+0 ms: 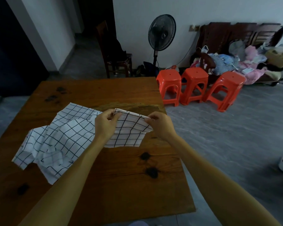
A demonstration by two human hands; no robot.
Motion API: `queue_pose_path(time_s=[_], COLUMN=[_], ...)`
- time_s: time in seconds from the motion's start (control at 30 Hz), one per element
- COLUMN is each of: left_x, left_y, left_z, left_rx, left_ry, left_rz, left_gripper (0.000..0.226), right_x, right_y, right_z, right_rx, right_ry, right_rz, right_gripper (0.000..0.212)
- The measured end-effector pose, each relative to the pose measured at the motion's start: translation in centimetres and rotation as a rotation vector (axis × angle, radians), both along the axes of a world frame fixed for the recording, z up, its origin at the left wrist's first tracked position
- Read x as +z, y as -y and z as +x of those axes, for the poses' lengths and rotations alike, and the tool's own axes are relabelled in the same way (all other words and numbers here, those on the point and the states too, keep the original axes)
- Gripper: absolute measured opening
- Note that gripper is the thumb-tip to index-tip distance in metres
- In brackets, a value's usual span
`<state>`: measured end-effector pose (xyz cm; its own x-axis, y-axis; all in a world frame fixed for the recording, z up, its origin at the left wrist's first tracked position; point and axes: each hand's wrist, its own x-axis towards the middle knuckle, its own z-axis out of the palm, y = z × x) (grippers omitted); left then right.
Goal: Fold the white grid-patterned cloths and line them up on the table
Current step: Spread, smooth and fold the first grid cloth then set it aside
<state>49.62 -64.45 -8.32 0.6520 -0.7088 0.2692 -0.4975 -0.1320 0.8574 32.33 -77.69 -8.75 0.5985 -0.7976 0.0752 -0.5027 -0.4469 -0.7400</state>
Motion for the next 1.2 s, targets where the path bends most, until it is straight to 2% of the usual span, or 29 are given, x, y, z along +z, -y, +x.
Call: queue_pose_path(time_s=[0.2, 0.33, 0.47, 0.63, 0.73, 0.77, 0.83, 0.9, 1.03, 1.2], left_x=[0.3, 0.1, -0.2, -0.7, -0.6, -0.4, -0.1, 0.4, 0.9, 0.8], left_y=[0.7, 1.0, 1.5, 1.6, 1.6, 1.6, 1.7, 1.8, 2.0, 1.3], left_z=[-0.6, -0.9, -1.1, -1.0, -1.3, -1.5, -2.1, -2.9, -4.2, -3.7], left_rx=[0.079, 0.047, 0.029, 0.018, 0.012, 0.008, -0.006, -0.049, -0.102, -0.078], left_ry=[-0.228, -0.230, -0.221, -0.216, -0.202, -0.193, -0.160, -0.119, -0.030, 0.038], left_rz=[-0.056, -0.052, -0.023, -0.004, 0.000, 0.000, 0.007, 0.008, -0.009, -0.003], left_gripper=[0.016, 0.015, 0.016, 0.034, 0.032, 0.031, 0.023, 0.012, 0.009, 0.018], right_x=[-0.1, -0.3, -0.1, 0.0, -0.1, -0.2, -0.4, 0.0, 1.5, 2.7], right_y=[0.2, 0.4, 0.8, 0.9, 0.9, 0.9, 0.8, 0.1, -1.6, -0.9], right_z=[-0.6, -1.3, -2.0, -2.5, -2.8, -2.9, -2.8, -1.9, 1.2, 1.6], right_rx=[-0.063, -0.123, -0.145, -0.153, -0.163, -0.160, -0.123, -0.028, 0.144, 0.040], right_ry=[0.152, 0.268, 0.294, 0.309, 0.303, 0.278, 0.165, 0.068, 0.076, 0.176], right_rz=[0.081, 0.106, 0.120, 0.118, 0.141, 0.117, -0.090, -0.274, -0.373, -0.142], right_gripper=[0.012, 0.017, 0.019, 0.014, 0.018, 0.024, 0.039, 0.044, 0.019, 0.014])
